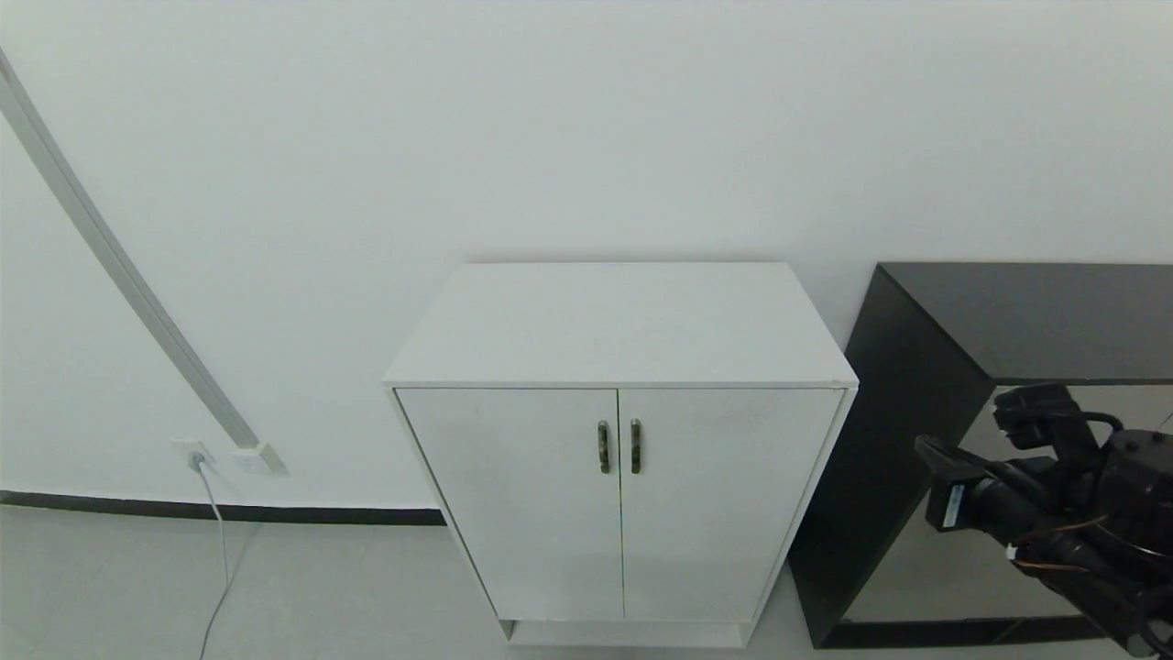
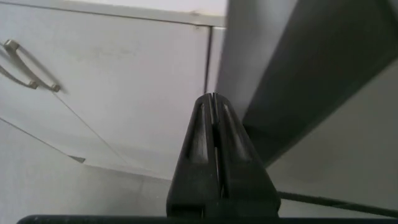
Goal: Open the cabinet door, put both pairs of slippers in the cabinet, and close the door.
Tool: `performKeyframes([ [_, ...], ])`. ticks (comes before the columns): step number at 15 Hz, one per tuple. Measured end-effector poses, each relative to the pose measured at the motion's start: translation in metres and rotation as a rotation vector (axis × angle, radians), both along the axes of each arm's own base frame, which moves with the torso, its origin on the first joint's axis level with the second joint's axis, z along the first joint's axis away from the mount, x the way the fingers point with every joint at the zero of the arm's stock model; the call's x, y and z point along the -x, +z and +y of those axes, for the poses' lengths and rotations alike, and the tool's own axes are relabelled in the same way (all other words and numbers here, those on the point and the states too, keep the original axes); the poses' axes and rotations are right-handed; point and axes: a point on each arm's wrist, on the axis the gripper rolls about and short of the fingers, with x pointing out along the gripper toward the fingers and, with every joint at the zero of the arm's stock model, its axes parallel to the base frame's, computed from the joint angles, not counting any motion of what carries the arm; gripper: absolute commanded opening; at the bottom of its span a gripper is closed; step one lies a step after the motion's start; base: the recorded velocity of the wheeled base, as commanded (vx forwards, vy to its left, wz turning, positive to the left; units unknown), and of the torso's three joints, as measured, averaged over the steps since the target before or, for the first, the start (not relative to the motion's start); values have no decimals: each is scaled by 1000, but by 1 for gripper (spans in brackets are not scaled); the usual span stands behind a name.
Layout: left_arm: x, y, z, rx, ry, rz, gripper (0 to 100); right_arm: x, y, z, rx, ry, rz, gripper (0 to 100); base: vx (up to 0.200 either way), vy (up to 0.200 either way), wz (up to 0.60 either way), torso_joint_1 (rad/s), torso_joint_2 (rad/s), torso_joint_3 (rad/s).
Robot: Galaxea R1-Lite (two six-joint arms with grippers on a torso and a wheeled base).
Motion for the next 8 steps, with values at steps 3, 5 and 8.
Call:
performKeyframes([
  [3,0,0,0,0,-1,-1,0,15,10,-25,15,-88,-33,0,0,0,0,0,0,0],
  [5,0,0,0,0,-1,-1,0,26,15,-40,20,-143,-46,0,0,0,0,0,0,0],
  [8,0,1,0,0,-1,-2,0,46,21,-50,31,-171,-25,0,0,0,0,0,0,0],
])
